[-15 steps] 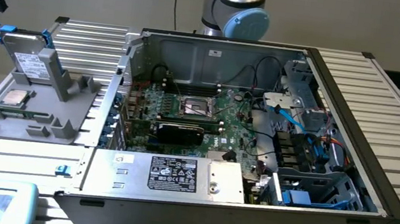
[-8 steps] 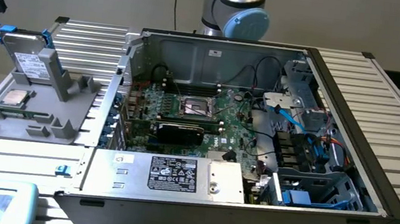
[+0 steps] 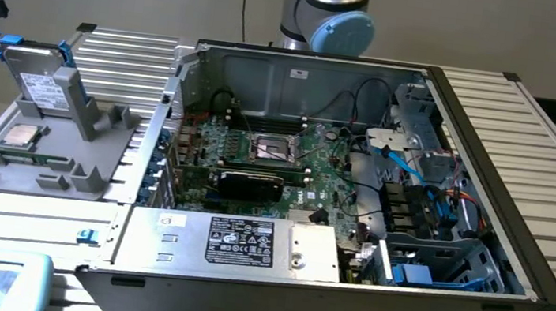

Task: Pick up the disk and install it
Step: 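Pick up the disk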

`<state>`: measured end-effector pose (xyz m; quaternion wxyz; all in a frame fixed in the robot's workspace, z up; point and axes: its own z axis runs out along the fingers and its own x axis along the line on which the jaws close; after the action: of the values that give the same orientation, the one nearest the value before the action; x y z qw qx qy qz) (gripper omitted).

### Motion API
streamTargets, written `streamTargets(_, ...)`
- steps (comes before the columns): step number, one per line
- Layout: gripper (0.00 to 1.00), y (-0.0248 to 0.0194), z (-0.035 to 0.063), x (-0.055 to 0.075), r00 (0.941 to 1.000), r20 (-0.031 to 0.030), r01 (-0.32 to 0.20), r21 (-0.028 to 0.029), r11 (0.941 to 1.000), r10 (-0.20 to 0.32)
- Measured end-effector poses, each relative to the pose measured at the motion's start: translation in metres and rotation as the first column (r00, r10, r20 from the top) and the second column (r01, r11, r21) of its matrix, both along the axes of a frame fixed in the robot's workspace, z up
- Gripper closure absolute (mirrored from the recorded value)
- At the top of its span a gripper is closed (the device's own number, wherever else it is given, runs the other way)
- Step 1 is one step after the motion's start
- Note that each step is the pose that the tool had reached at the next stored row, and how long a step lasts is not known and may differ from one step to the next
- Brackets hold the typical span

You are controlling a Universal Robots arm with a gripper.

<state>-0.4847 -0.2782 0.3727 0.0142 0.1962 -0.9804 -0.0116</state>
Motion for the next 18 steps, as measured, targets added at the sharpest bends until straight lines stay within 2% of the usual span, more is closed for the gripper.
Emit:
streamTargets(5,0.89,0.0,-0.0002,0.0,0.9959,-0.0002,-0.09,-0.0001,0.9959,0.09)
streamTargets(9,0.89,0.0,-0.0006,0.0,0.9866,-0.0002,-0.163,-0.0001,0.9866,0.163)
streamTargets(14,0.89,0.0,-0.0009,0.0,0.9679,-0.0002,-0.251,-0.0001,0.9679,0.251)
streamTargets(18,0.89,0.0,-0.0011,0.0,0.9466,-0.0001,-0.322,-0.0001,0.9466,0.322)
